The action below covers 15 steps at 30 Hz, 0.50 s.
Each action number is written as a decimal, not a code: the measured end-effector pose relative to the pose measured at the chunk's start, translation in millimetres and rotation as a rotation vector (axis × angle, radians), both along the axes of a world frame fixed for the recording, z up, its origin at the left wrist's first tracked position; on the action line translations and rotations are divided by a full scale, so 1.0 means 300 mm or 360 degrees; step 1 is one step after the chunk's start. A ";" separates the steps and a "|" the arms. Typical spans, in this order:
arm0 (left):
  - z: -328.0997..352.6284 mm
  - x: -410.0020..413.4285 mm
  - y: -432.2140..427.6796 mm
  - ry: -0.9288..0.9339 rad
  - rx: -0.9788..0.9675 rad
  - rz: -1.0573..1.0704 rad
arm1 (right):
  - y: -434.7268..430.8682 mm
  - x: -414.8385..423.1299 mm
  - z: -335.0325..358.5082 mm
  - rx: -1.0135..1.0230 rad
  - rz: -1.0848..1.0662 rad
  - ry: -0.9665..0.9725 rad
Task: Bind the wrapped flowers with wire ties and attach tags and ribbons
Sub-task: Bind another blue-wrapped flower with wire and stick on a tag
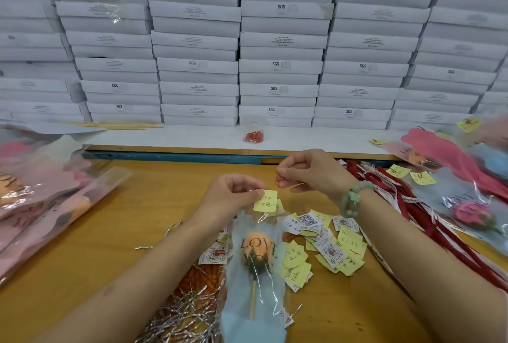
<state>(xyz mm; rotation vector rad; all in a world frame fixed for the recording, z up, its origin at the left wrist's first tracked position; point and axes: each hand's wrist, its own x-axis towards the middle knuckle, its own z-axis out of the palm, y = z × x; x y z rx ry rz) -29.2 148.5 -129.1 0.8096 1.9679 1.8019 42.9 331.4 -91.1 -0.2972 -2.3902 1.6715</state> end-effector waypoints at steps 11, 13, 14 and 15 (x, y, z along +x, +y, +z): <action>-0.003 -0.003 0.001 0.0014 0.0017 -0.0034 | -0.018 -0.002 -0.008 -0.0078 0.0094 0.0017; -0.004 -0.003 0.002 0.0008 0.0013 -0.0029 | -0.021 -0.005 -0.011 -0.0071 0.0084 0.0017; -0.006 -0.003 0.003 0.0004 0.0010 -0.0029 | -0.022 -0.005 -0.013 -0.0065 0.0078 0.0023; -0.007 -0.003 0.004 -0.0001 0.0008 -0.0031 | -0.023 -0.005 -0.014 -0.0045 0.0076 0.0033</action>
